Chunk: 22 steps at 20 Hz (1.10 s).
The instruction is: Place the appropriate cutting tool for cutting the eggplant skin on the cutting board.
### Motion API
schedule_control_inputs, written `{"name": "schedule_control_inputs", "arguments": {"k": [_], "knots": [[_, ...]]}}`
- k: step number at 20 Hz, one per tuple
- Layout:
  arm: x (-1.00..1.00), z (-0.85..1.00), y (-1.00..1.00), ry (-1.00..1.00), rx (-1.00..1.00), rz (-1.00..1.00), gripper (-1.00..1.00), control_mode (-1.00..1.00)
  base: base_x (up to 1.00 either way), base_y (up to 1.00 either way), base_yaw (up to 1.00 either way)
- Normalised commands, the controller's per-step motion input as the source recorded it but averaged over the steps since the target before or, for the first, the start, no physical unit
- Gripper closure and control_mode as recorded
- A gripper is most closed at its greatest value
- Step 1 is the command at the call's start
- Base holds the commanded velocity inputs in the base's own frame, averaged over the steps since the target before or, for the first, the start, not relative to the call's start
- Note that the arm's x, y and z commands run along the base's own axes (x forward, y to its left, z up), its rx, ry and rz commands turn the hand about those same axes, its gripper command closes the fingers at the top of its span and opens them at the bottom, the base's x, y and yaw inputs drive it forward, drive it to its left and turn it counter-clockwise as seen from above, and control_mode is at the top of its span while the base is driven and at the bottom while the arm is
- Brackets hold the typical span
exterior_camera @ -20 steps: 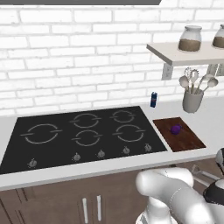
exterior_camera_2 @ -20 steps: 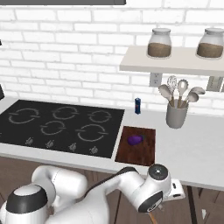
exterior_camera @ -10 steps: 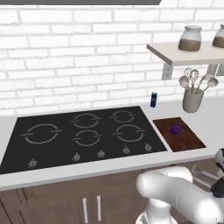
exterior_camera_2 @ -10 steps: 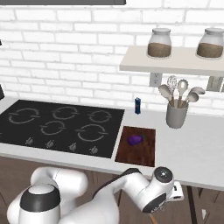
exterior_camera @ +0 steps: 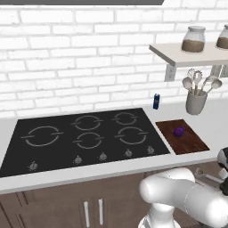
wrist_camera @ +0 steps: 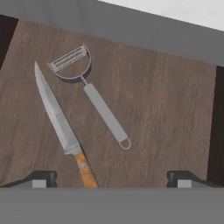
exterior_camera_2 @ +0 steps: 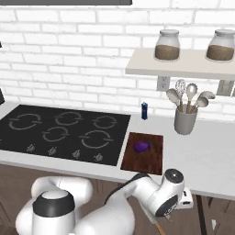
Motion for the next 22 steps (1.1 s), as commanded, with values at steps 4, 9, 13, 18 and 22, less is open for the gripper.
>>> {"name": "schedule_control_inputs", "arguments": {"k": [4, 9, 13, 18, 22], "knots": [[0.01, -0.26, 0.0, 0.03, 0.0, -0.01, -1.0, -1.0, 0.0, 0.0, 0.0], [0.0, -0.31, 0.0, 0.0, 0.0, -0.01, -1.0, -1.0, 0.0, 0.0, 0.0], [0.04, -0.21, 0.0, 0.0, 0.0, 0.0, -1.0, -1.0, 0.0, 0.0, 0.0], [0.29, -0.06, 0.0, 0.02, 0.0, 0.0, -1.0, -1.0, 0.0, 0.0, 0.0], [0.21, -0.18, 0.0, 0.08, 0.0, 0.0, -1.0, -1.0, 0.0, 0.0, 0.0]]}}
